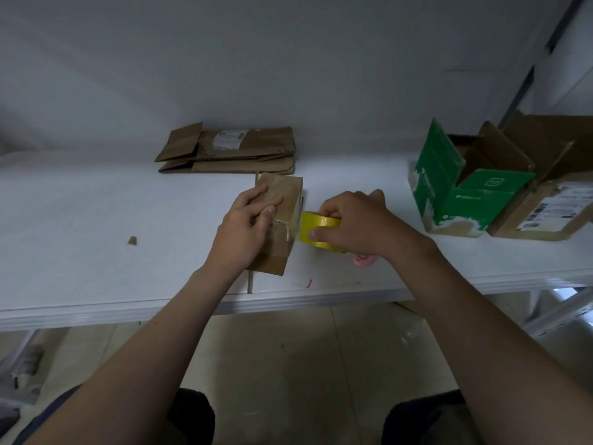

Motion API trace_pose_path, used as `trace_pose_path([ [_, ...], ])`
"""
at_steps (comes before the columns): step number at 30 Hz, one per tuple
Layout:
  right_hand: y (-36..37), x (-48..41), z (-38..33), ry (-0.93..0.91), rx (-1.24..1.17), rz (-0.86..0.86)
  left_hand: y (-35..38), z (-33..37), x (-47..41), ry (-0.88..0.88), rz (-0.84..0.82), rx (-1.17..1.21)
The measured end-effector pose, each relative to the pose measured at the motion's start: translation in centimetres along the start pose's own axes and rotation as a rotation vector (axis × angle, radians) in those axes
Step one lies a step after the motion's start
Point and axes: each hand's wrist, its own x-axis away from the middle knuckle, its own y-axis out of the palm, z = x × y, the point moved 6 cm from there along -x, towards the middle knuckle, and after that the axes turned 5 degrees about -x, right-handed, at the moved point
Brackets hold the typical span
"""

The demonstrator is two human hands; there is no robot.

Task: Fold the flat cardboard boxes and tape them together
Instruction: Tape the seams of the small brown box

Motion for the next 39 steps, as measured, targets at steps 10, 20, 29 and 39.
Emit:
trace_pose_path([
  [10,0.9,-0.5,-2.3,-0.003,0.094,0.085,0.1,0.1,0.2,-0.076,0.013,0.040],
  [20,0.0,-0.4,-0.9,0.048,-0.062,-0.004,-0.6,0.3,0.4,-0.144,0.053,-0.094],
  [29,-3.0,0.5,-1.5,0.090,-0.088,-0.036,-3.3,4.1,-1.9,-0.017,0.112,-0.145],
  [39,-5.3,2.2,-4.8,-0.226,-0.397,-0.021,-4.9,13.2,-3.3,0.414,-0.430,-0.385],
])
